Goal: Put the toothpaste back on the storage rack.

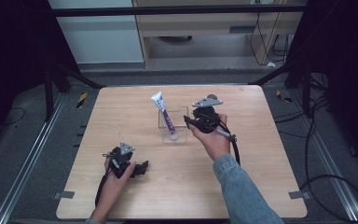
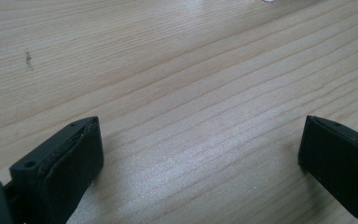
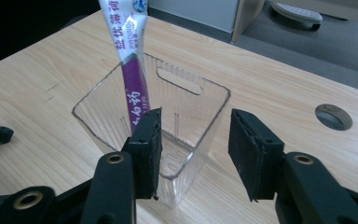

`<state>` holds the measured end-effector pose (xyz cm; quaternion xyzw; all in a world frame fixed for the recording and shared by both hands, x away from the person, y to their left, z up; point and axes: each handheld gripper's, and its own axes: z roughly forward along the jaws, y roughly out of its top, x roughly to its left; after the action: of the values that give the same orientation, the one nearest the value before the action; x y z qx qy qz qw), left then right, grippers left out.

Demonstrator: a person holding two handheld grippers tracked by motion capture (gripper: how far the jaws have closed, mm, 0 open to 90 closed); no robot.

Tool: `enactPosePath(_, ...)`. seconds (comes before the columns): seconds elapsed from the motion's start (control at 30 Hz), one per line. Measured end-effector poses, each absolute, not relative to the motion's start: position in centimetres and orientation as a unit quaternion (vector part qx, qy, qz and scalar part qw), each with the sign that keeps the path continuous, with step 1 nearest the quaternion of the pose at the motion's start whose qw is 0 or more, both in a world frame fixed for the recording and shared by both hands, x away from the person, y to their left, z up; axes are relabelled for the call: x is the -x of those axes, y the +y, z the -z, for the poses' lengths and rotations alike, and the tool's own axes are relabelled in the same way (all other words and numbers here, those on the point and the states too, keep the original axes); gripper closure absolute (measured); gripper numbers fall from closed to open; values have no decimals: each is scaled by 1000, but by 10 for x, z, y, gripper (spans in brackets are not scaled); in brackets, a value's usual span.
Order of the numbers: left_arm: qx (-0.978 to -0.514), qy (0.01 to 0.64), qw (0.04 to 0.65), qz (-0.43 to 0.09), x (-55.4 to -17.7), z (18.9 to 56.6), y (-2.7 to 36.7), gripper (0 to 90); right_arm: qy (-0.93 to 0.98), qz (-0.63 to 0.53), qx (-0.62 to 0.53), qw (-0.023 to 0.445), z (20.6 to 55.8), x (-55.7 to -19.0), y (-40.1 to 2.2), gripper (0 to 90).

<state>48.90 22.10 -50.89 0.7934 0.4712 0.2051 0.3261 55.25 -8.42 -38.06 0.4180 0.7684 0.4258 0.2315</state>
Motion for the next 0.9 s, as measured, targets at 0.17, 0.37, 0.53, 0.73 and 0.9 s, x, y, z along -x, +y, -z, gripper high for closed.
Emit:
enactPosePath(0.17, -794, 471, 326, -205, -489, 509, 221, 0, 764, -429, -424, 231, 380, -551, -93, 461)
enactPosePath(0.37, -793, 471, 327, -205, -489, 509, 221, 0, 757, -433, -432, 232, 384, -550, -103, 316)
enactPosePath(0.53, -793, 472, 326, -206, -489, 509, 220, 0, 754, -442, -422, 240, 386, -550, -112, 230)
enactPosePath(0.73, -793, 472, 326, -206, -489, 509, 220, 0, 748, -449, -423, 245, 385, -550, -122, 191)
enactPosePath(0.9, -793, 472, 326, -206, -489, 509, 220, 0, 747, -450, -424, 244, 385, -547, -129, 172)
